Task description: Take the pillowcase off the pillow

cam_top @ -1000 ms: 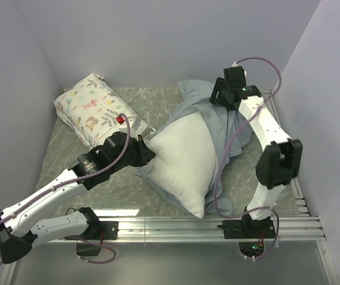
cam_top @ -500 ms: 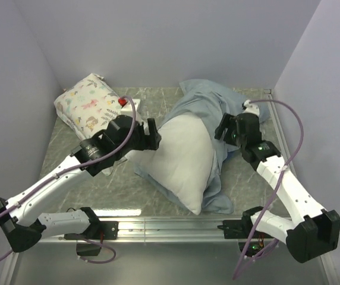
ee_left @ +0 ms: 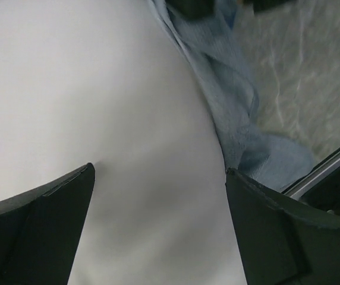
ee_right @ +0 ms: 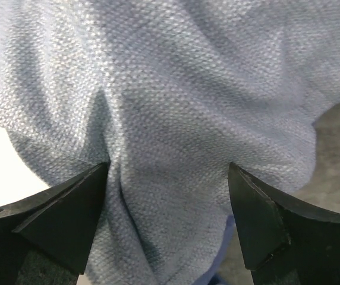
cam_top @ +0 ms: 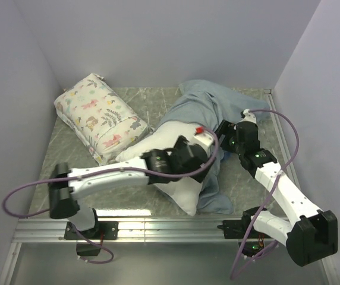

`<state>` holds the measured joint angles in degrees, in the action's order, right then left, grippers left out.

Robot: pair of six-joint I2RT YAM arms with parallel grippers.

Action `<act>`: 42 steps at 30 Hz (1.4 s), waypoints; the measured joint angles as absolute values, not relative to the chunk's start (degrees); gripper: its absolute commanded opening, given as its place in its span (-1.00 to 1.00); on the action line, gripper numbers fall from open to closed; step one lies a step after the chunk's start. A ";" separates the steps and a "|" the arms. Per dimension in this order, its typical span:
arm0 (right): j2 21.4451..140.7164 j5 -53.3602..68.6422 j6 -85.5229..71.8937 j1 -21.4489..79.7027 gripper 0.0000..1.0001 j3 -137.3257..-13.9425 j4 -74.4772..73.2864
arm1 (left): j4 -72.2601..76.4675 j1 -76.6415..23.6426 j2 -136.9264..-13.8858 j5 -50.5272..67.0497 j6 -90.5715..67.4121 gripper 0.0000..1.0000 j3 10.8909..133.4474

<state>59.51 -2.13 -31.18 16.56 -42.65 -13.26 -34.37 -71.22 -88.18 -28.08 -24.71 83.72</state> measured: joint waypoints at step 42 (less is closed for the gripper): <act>61.58 3.62 -46.37 -8.43 -1.00 -44.45 -2.50 | -43.18 -67.83 -85.06 -25.12 -27.18 -0.99 89.91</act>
<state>61.58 3.62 -46.37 -8.43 -44.45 -2.50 -43.18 -67.83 -85.06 -25.12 -27.18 89.91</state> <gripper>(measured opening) 0.010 0.028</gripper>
